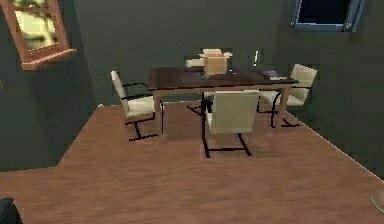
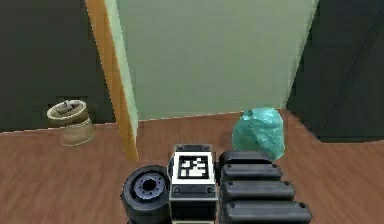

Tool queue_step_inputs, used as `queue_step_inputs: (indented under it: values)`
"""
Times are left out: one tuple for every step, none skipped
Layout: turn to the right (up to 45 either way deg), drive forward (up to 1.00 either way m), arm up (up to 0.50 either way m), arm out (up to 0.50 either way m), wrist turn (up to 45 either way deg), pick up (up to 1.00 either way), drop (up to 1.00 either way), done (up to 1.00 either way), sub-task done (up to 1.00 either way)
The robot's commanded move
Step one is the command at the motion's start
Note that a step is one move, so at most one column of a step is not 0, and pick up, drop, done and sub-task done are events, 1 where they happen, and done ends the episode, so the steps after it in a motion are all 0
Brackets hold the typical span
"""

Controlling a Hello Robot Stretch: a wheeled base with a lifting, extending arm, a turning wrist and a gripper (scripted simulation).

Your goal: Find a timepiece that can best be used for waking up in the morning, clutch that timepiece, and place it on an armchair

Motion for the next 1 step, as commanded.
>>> queue_step_inputs:
  values:
    - [0.0, 0.60, 0.00, 0.00, 0.0, 0.00, 0.00, 0.00, 0.00]
